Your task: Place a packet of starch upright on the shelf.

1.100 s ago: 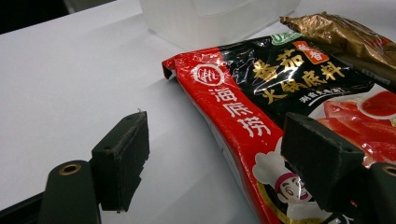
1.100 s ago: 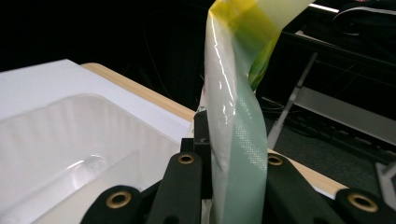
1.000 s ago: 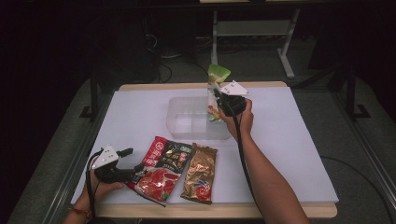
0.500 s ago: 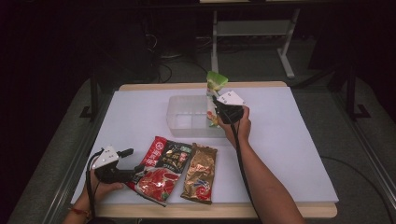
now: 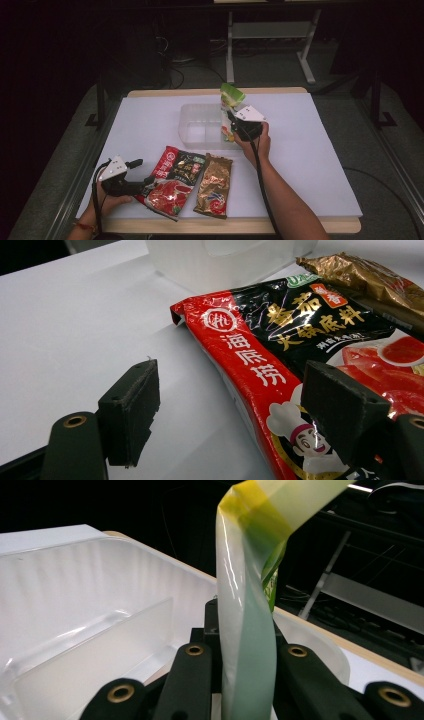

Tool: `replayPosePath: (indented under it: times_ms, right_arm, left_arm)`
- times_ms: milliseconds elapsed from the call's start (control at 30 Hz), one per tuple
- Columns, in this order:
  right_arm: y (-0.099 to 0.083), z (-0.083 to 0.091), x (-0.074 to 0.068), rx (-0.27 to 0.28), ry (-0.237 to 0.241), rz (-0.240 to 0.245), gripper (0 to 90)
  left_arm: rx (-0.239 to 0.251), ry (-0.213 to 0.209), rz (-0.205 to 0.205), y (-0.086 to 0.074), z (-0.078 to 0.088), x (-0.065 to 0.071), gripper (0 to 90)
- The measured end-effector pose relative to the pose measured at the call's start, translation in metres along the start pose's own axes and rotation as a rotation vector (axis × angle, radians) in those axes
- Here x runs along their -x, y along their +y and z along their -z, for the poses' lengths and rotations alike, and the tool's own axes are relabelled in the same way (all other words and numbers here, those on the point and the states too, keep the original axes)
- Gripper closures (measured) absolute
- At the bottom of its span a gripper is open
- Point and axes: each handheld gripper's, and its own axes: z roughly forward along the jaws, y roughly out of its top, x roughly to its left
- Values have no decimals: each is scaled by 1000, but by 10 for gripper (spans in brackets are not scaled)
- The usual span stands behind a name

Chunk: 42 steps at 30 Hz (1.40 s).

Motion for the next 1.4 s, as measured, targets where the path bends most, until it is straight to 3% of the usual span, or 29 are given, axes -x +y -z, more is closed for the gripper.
replayPosePath:
  times_ms: [333, 567, 1100, 1400]
  right_arm:
    - [-7, 5, 1, -13, 22, 8, 799]
    - [-9, 8, -2, -28, 19, 38, 815]
    - [-17, 12, -5, -21, 20, 35, 817]
    - [-22, 15, -8, -32, 23, 59, 829]
  left_arm:
    - [-3, 3, -4, 0, 1, 0, 234]
    - [-3, 4, -4, 0, 1, 1, 233]
    - [-8, 4, -9, 0, 1, 2, 233]
    - [-6, 6, -12, 0, 1, 2, 234]
